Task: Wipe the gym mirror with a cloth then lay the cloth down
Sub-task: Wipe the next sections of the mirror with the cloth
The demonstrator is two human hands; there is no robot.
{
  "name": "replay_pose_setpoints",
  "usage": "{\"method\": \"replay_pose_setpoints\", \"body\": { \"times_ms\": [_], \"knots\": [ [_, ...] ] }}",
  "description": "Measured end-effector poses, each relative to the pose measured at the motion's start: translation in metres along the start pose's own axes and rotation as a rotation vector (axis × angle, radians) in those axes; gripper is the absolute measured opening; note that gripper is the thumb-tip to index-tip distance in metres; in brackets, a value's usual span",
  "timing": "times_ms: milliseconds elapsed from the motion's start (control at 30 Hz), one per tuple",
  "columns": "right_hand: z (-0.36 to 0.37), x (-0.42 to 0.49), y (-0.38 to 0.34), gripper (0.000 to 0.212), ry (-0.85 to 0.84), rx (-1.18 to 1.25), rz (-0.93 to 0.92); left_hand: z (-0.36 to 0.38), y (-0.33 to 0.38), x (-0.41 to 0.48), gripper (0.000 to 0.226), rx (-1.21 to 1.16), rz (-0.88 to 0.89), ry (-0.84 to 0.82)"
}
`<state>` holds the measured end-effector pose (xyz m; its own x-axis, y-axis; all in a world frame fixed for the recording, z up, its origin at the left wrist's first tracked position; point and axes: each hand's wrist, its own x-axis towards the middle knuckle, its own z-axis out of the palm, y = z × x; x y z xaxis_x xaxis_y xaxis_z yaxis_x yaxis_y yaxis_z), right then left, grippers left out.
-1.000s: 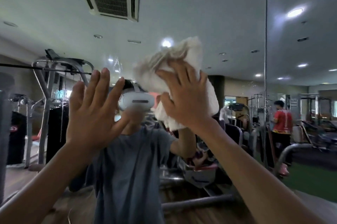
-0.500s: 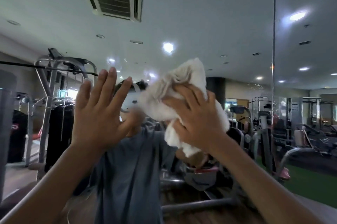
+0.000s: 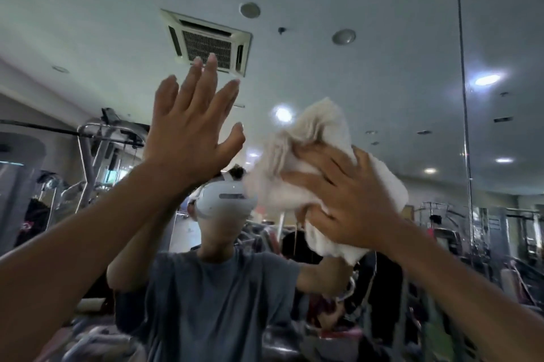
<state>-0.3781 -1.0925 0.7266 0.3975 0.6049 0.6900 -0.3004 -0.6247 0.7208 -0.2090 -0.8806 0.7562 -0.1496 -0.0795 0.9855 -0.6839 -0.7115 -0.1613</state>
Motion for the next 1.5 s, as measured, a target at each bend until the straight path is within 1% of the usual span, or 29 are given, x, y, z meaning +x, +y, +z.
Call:
{"method": "replay_pose_setpoints", "body": {
  "times_ms": [33, 67, 100, 133, 233, 267, 300, 367, 433, 500, 533, 567, 600, 633, 733, 767, 800, 867, 933, 1000, 1033, 1067, 1100, 1200, 1233, 1267, 1333, 1400, 1500],
  "knots": [
    [-0.004, -0.007, 0.017, 0.055, -0.049, 0.006, -0.081, 0.0, 0.0, -0.001, 0.07, 0.003, -0.006, -0.009],
    [-0.006, -0.011, 0.035, 0.057, -0.088, 0.002, -0.087, 0.0, 0.001, -0.002, 0.071, 0.007, -0.006, -0.023],
    [-0.007, -0.012, 0.053, 0.059, -0.102, 0.003, -0.007, 0.0, 0.002, -0.003, 0.072, 0.012, -0.004, -0.04],
    [-0.009, -0.006, 0.067, 0.061, -0.094, 0.019, 0.147, 0.0, 0.003, -0.003, 0.072, 0.018, -0.003, -0.053],
    [-0.009, 0.04, 0.077, 0.061, 0.075, 0.028, 0.664, 0.0, 0.001, -0.002, 0.071, 0.03, -0.004, -0.067],
    [-0.006, 0.056, 0.067, 0.058, 0.112, -0.023, 0.764, 0.001, 0.001, -0.002, 0.071, 0.029, 0.0, -0.072],
    [-0.002, 0.067, 0.053, 0.055, 0.13, -0.083, 0.781, 0.001, 0.0, -0.003, 0.07, 0.026, 0.004, -0.071],
    [0.003, 0.07, 0.027, 0.053, 0.141, -0.092, 0.579, 0.002, -0.001, -0.003, 0.07, 0.026, 0.006, -0.061],
    [0.001, 0.052, 0.019, 0.055, 0.083, -0.045, 0.208, 0.001, -0.001, -0.004, 0.069, 0.026, 0.009, -0.055],
    [-0.006, 0.033, 0.042, 0.059, -0.012, -0.026, -0.14, -0.001, -0.001, -0.002, 0.069, 0.021, 0.015, -0.044],
    [-0.008, 0.026, 0.061, 0.062, -0.068, -0.024, -0.229, -0.003, 0.0, -0.001, 0.069, 0.026, 0.019, -0.033],
    [-0.011, 0.024, 0.081, 0.067, -0.117, -0.025, -0.235, -0.006, 0.0, 0.002, 0.067, 0.036, 0.027, -0.011],
    [-0.013, 0.026, 0.102, 0.071, -0.15, -0.023, -0.156, -0.009, 0.0, 0.007, 0.064, 0.047, 0.041, 0.018],
    [-0.016, 0.034, 0.12, 0.074, -0.147, -0.012, 0.002, -0.011, -0.001, 0.013, 0.06, 0.054, 0.056, 0.045],
    [-0.017, 0.087, 0.131, 0.075, 0.006, 0.008, 0.625, -0.019, -0.009, 0.038, 0.046, 0.082, 0.101, 0.09],
    [-0.014, 0.105, 0.119, 0.071, 0.055, 0.004, 0.755, -0.019, -0.012, 0.044, 0.039, 0.087, 0.118, 0.12],
    [-0.01, 0.119, 0.102, 0.066, 0.097, -0.017, 0.784, -0.018, -0.015, 0.05, 0.034, 0.086, 0.125, 0.157],
    [-0.002, 0.127, 0.067, 0.06, 0.115, -0.04, 0.587, -0.015, -0.018, 0.055, 0.031, 0.066, 0.078, 0.204],
    [0.002, 0.112, 0.052, 0.059, 0.053, 0.014, 0.207, -0.009, -0.016, 0.052, 0.039, 0.018, 0.022, 0.19],
    [-0.009, 0.096, 0.073, 0.061, -0.021, 0.003, -0.157, -0.005, -0.015, 0.049, 0.055, -0.015, 0.002, 0.136],
    [-0.017, 0.094, 0.095, 0.065, -0.053, -0.022, -0.217, -0.005, -0.016, 0.049, 0.062, -0.025, -0.025, 0.089],
    [-0.023, 0.096, 0.116, 0.069, -0.084, -0.021, -0.161, -0.005, -0.018, 0.05, 0.068, -0.031, -0.063, 0.036],
    [-0.028, 0.103, 0.135, 0.071, -0.091, 0.006, 0.001, -0.005, -0.021, 0.052, 0.072, -0.025, -0.098, -0.017],
    [-0.027, 0.149, 0.17, 0.058, 0.061, 0.012, 0.729, -0.001, -0.024, 0.054, 0.075, 0.022, -0.118, -0.106],
    [-0.022, 0.168, 0.169, 0.054, 0.109, -0.025, 0.858, -0.001, -0.023, 0.054, 0.075, 0.018, -0.119, -0.107],
    [-0.015, 0.184, 0.163, 0.051, 0.146, -0.077, 0.903, -0.001, -0.023, 0.054, 0.075, 0.008, -0.125, -0.102],
    [-0.007, 0.203, 0.141, 0.049, 0.174, -0.129, 0.83, -0.001, -0.024, 0.056, 0.074, -0.006, -0.136, -0.097],
    [-0.006, 0.197, 0.117, 0.051, 0.154, -0.085, 0.648, 0.001, -0.025, 0.056, 0.074, -0.003, -0.132, -0.089],
    [-0.014, 0.154, 0.108, 0.063, 0.01, 0.034, 0.141, 0.002, -0.026, 0.054, 0.074, -0.01, -0.131, -0.064]
  ]
}}
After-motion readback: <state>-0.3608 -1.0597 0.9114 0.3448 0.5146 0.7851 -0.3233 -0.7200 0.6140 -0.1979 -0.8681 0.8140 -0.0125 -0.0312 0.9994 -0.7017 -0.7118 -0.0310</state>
